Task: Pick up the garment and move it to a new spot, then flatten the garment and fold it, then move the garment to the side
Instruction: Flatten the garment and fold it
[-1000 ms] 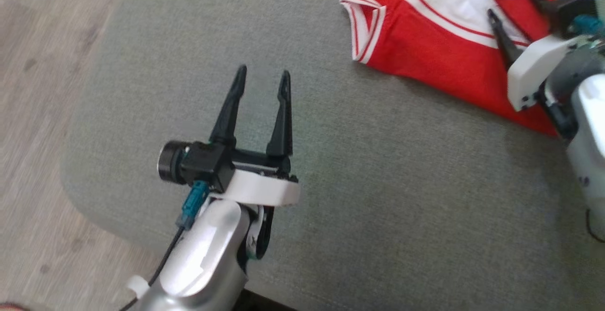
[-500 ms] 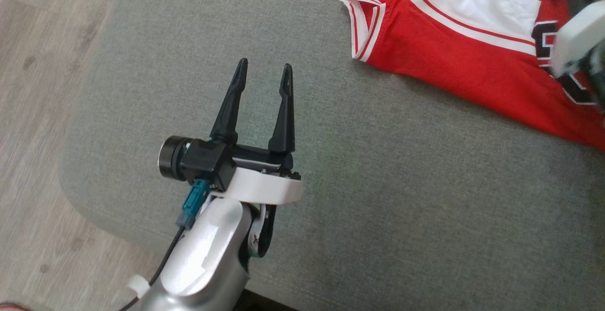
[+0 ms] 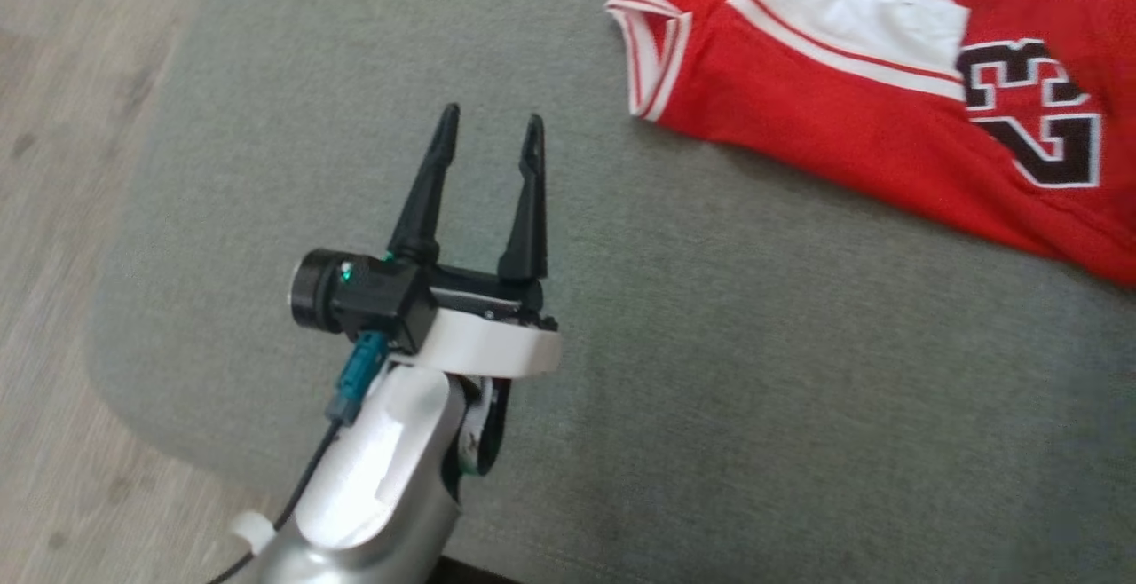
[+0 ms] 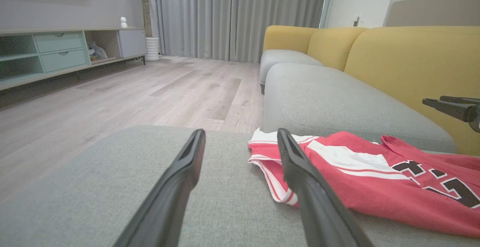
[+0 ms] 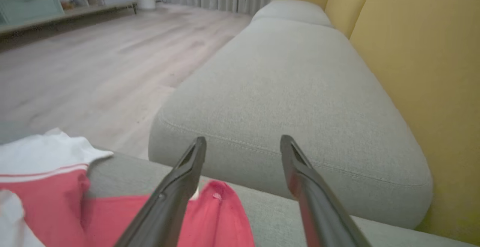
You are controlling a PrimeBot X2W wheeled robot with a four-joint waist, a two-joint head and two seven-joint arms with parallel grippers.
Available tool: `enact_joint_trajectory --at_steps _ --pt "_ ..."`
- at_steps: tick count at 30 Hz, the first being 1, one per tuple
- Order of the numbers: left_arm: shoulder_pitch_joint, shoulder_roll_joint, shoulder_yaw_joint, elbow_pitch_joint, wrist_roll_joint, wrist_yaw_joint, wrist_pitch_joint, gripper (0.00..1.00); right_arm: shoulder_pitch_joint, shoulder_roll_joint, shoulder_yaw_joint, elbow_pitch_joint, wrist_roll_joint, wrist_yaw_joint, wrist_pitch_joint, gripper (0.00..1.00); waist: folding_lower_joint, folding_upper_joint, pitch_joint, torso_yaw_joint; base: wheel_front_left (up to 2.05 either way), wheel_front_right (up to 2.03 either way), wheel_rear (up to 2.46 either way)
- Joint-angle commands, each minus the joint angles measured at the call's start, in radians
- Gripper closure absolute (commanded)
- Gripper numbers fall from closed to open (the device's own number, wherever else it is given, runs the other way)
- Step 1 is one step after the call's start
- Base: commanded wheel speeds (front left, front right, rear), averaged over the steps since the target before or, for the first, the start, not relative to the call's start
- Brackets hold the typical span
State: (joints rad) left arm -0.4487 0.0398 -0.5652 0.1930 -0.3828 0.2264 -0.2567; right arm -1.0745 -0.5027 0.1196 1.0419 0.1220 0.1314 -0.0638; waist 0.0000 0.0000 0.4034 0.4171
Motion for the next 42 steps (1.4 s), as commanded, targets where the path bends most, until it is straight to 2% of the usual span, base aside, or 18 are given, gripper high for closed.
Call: enact_joint_trajectory --at_steps 1,4,9,12,16,22,25,28,33,39,42 --pt "-0.037 0.010 0.052 -0.021 0.015 -0.007 -0.005 0.00 -0.003 0.054 -0.001 -0.027 0.014 -0.001 -0.049 0.00 0.0000 0.0000 -0.030 -0.039 0.00 0.00 0.00" --pt "-0.032 0.010 0.092 -0.010 0.012 -0.026 -0.005 0.00 0.027 0.121 -0.001 -0.052 0.068 -0.001 -0.125 0.00 0.0000 0.0000 -0.060 -0.093 0.00 0.00 0.00" --pt "-0.021 0.015 0.150 0.038 0.034 -0.063 -0.005 0.00 0.139 0.187 0.019 -0.162 0.154 -0.001 -0.187 0.00 0.0000 0.0000 -0.125 -0.190 0.00 0.00 0.00" --pt "-0.003 0.018 0.183 0.052 0.046 -0.077 -0.005 0.00 0.252 0.208 0.036 -0.274 0.156 -0.001 -0.196 0.00 0.0000 0.0000 -0.162 -0.247 0.00 0.00 0.00" --pt "0.026 0.020 0.220 0.060 0.063 -0.092 -0.005 0.00 0.439 0.257 -0.015 -0.460 0.156 -0.001 -0.197 0.00 0.0000 0.0000 -0.194 -0.307 0.00 0.00 0.00" --pt "0.057 0.023 0.256 0.079 0.086 -0.115 -0.005 0.00 0.732 0.371 -0.100 -0.711 0.101 -0.001 -0.198 0.00 0.0000 0.0000 -0.210 -0.376 0.00 0.00 0.00" --pt "0.057 0.032 0.267 0.099 0.098 -0.127 -0.005 0.00 0.829 0.414 -0.120 -0.784 0.094 -0.001 -0.198 0.00 0.0000 0.0000 -0.204 -0.404 0.00 0.00 0.00" --pt "0.049 0.043 0.273 0.116 0.106 -0.132 -0.005 0.00 0.862 0.432 -0.120 -0.815 0.096 -0.001 -0.198 0.00 0.0000 0.0000 -0.194 -0.425 0.00 0.00 0.00" --pt "-0.067 0.117 0.254 0.176 0.148 -0.189 0.025 0.00 0.860 0.450 -0.088 -0.875 0.109 -0.001 -0.192 0.00 0.0000 0.0000 -0.127 -0.483 0.00 0.00 0.00" --pt "-0.314 0.238 0.201 0.269 0.219 -0.292 0.188 0.00 0.821 0.452 -0.064 -0.906 0.148 -0.001 -0.193 0.00 0.0000 0.0000 -0.048 -0.527 0.00 0.00 0.00" --pt "-0.430 0.282 0.161 0.337 0.221 -0.337 0.287 0.00 0.807 0.452 -0.044 -0.912 0.170 -0.001 -0.195 0.00 0.0000 0.0000 -0.018 -0.554 0.00 0.00 0.00"
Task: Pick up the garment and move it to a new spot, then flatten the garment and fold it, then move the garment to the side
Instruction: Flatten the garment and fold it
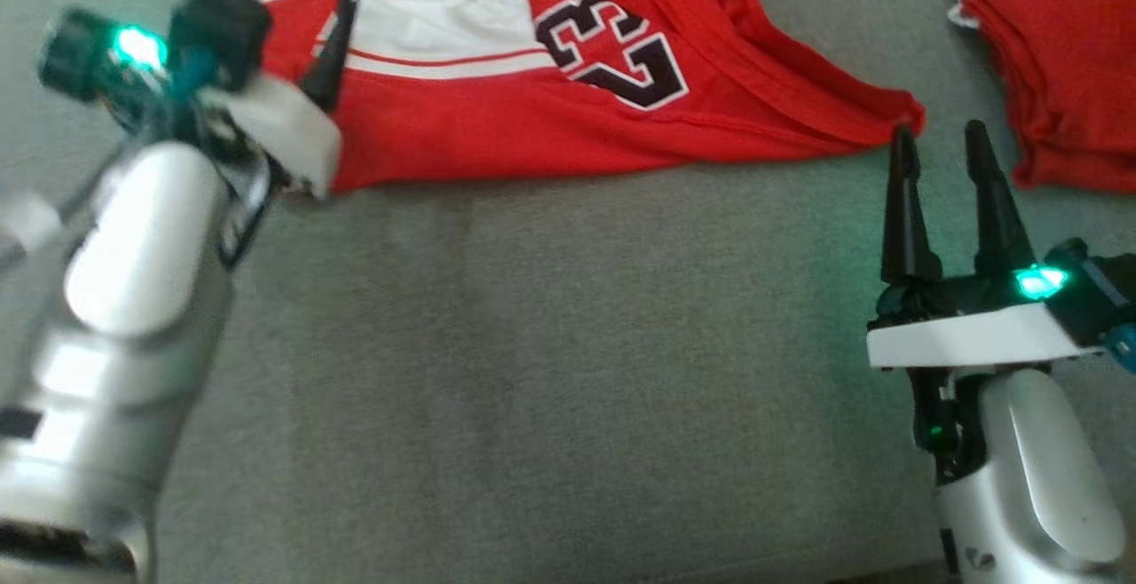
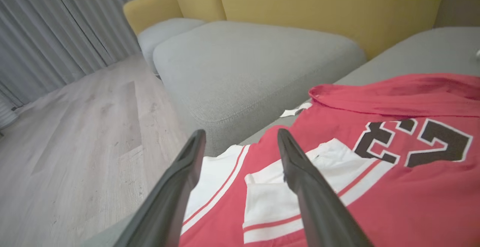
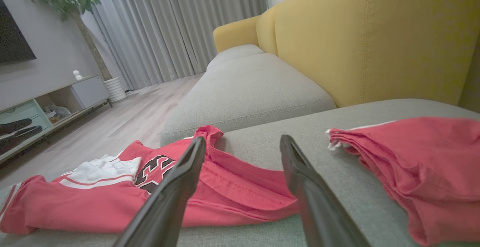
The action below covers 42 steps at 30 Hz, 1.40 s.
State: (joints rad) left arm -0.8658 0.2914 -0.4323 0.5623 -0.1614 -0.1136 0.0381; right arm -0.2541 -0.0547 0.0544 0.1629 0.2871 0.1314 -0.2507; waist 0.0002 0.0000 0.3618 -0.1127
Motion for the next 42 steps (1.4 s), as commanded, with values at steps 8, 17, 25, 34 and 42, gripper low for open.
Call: enact_joint_trajectory --at_steps 8,17,25,34,42 --pt "-0.186 0.102 -0.137 0.106 -0.190 -0.017 0.291 0.00 -0.042 0.004 0.046 -0.038 0.042 -0.001 -0.011 0.00 -0.0002 0.0000 0.063 -0.079 0.00 0.00 0.00" --pt "-0.257 0.182 -0.239 0.167 -0.286 -0.017 0.348 0.00 -0.039 0.004 0.041 -0.049 0.057 -0.001 -0.011 0.00 -0.0002 0.0000 0.075 -0.102 0.00 0.00 0.00" --pt "-0.270 0.171 -0.289 0.202 -0.371 -0.017 0.373 0.00 -0.032 0.004 0.041 -0.049 0.053 -0.001 -0.011 0.00 -0.0002 0.0000 0.078 -0.105 0.00 0.00 0.00" --pt "-0.296 0.163 -0.316 0.222 -0.476 -0.017 0.427 0.00 -0.043 0.004 0.045 -0.046 0.053 -0.001 -0.011 0.00 -0.0002 0.0000 0.096 -0.107 0.00 0.00 0.00" --pt "-0.316 0.154 -0.347 0.224 -0.523 -0.017 0.410 1.00 -0.051 0.004 0.040 -0.035 0.055 -0.001 -0.011 0.00 -0.0002 0.0000 0.093 -0.101 0.00 0.00 0.00"
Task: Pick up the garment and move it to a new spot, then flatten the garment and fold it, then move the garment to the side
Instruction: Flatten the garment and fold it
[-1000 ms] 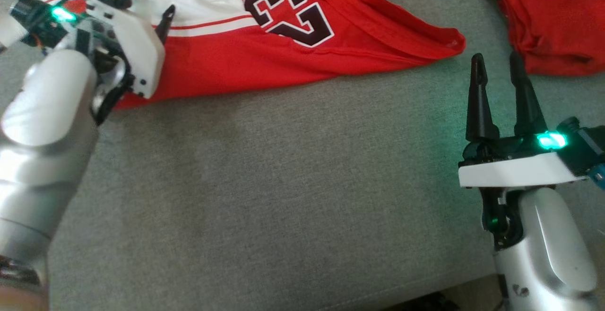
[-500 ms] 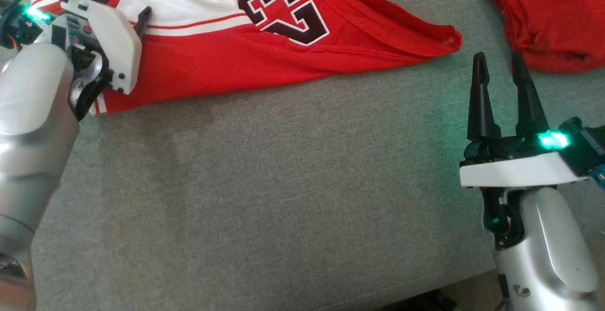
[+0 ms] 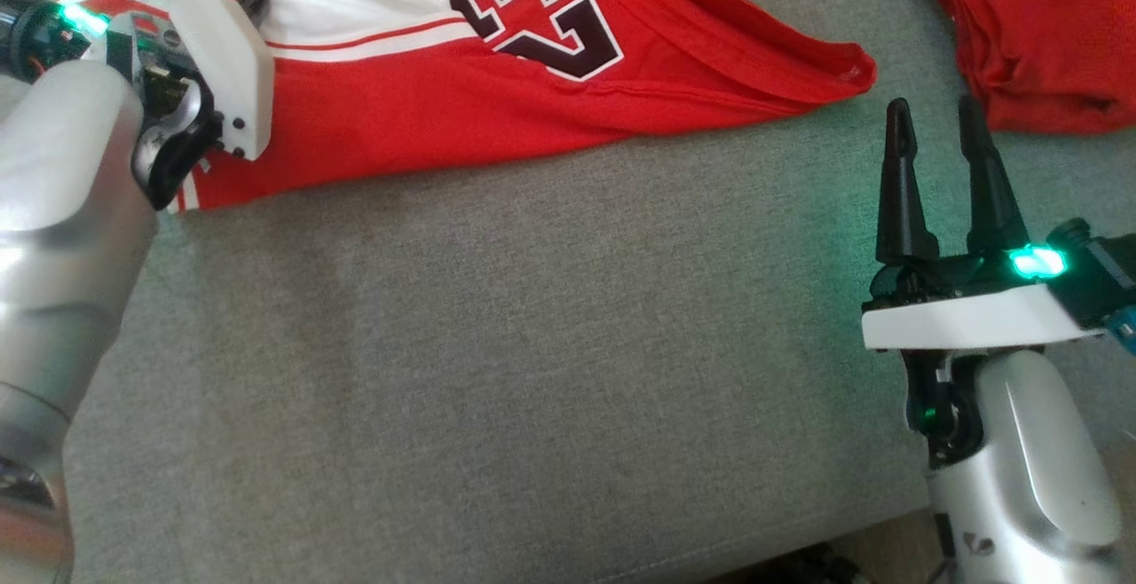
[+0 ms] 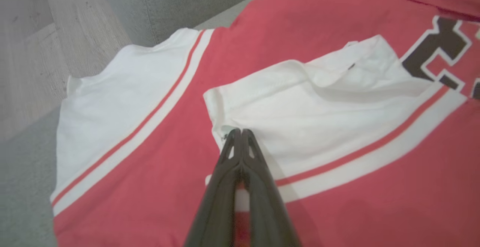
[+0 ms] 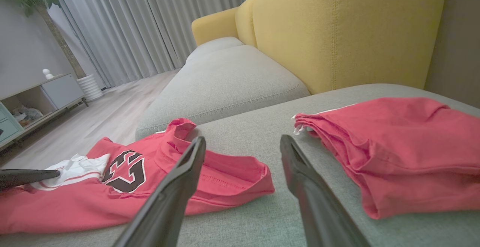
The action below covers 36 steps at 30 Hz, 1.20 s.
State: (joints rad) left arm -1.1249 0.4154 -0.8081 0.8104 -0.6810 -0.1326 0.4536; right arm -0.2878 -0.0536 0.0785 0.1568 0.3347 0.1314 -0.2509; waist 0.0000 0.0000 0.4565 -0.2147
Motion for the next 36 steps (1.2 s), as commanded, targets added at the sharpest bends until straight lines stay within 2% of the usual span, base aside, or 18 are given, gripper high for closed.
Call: enact_joint_trajectory --at_steps 1,7,12,21,25,28,31,34,36 --pt "-0.059 0.030 0.024 -0.027 -0.003 0.002 -0.020 1.00 -0.017 0.003 0.015 -0.027 0.006 -0.001 -0.011 0.00 0.0000 0.0000 -0.005 0.003 0.00 0.00 0.00" --pt "-0.056 0.026 0.016 -0.027 0.002 0.002 -0.164 1.00 -0.010 0.003 0.010 -0.007 0.008 -0.001 -0.011 0.00 0.0000 0.0000 -0.061 0.022 0.00 0.00 0.00" --pt "-0.030 0.048 -0.031 -0.081 0.003 0.002 -0.314 1.00 0.003 0.003 0.001 0.020 0.036 -0.001 -0.011 0.00 0.0000 0.0000 -0.149 0.036 0.00 0.00 0.00" --pt "-0.005 0.142 -0.273 -0.341 -0.012 0.002 -0.451 1.00 0.047 0.003 -0.025 0.068 0.018 -0.001 -0.011 0.00 0.0000 0.0000 -0.248 0.134 0.00 0.00 0.00" --pt "0.019 0.198 -0.389 -0.450 0.016 0.002 -0.524 1.00 0.065 0.003 -0.047 0.083 0.011 -0.001 -0.011 0.00 0.0000 0.0000 -0.279 0.184 0.00 0.00 0.00" --pt "0.052 0.239 -0.449 -0.522 0.051 0.002 -0.553 1.00 0.074 0.003 -0.051 0.095 0.004 -0.001 -0.011 0.00 0.0000 0.0000 -0.295 0.217 0.00 0.00 0.00" --pt "0.108 0.269 -0.469 -0.582 0.079 0.002 -0.547 1.00 0.077 0.003 -0.053 0.107 -0.001 -0.001 -0.011 0.00 0.0000 0.0000 -0.304 0.244 0.00 0.00 0.00" --pt "0.170 0.276 -0.471 -0.618 0.097 0.002 -0.524 1.00 0.076 0.003 -0.053 0.114 -0.003 -0.001 -0.011 0.00 0.0000 0.0000 -0.308 0.257 0.00 0.00 0.00" --pt "0.260 0.284 -0.472 -0.667 0.158 0.002 -0.488 1.00 0.072 0.003 -0.054 0.125 -0.003 -0.001 -0.011 0.00 0.0000 0.0000 -0.314 0.271 0.00 0.00 0.00"
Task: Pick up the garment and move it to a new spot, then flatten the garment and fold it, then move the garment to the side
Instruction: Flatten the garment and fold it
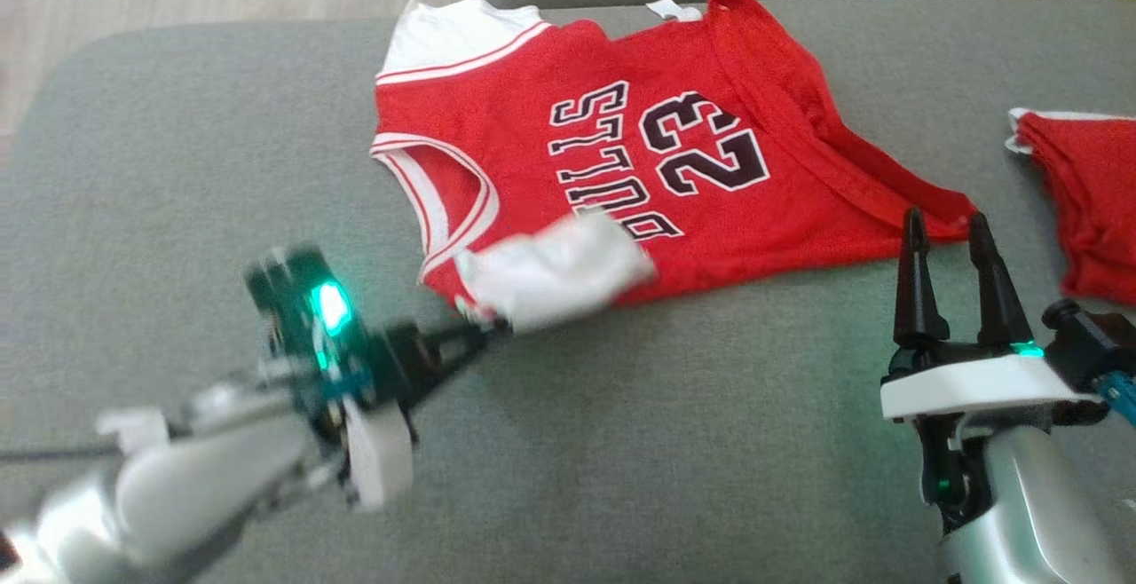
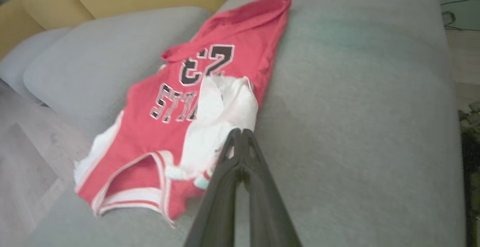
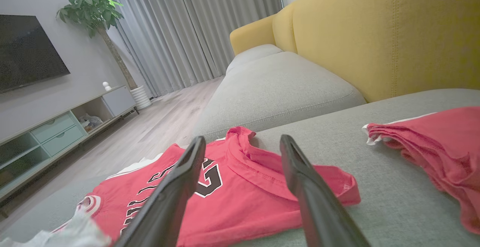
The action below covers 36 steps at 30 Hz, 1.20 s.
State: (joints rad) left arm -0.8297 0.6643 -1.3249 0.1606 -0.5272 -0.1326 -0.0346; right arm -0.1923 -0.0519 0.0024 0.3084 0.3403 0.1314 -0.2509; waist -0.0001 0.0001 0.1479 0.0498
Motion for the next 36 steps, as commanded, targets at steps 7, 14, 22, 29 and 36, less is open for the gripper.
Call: enact_joint_trajectory --at_steps 7,14,22,29,36 --pt "0.123 0.054 0.045 -0.067 0.100 0.002 0.066 0.00 -0.034 0.002 0.031 -0.007 -0.007 -0.001 -0.011 0.00 0.0001 -0.0001 -0.014 0.025 0.00 0.00 0.00" --pt "0.080 0.026 0.129 0.095 -0.015 0.043 -0.053 0.00 -0.027 0.002 0.028 -0.007 -0.006 -0.001 -0.011 0.00 0.0001 -0.0001 -0.029 0.040 0.00 0.00 0.00" --pt "0.168 -0.134 0.415 0.216 -0.249 0.271 -0.219 0.00 -0.004 0.002 0.031 -0.046 0.000 -0.001 -0.011 0.00 0.0001 -0.0001 -0.057 0.028 0.00 0.00 0.00" --pt "0.349 -0.271 0.694 0.157 -0.244 0.347 -0.227 0.00 0.035 0.002 0.023 -0.096 0.007 -0.001 -0.011 0.00 0.0001 -0.0001 -0.067 0.018 0.00 0.00 0.00" --pt "0.444 -0.345 0.824 0.193 -0.145 0.301 -0.227 0.00 0.022 0.002 0.051 -0.116 0.014 -0.001 -0.011 0.00 0.0001 -0.0001 -0.023 -0.017 0.00 0.00 0.00"
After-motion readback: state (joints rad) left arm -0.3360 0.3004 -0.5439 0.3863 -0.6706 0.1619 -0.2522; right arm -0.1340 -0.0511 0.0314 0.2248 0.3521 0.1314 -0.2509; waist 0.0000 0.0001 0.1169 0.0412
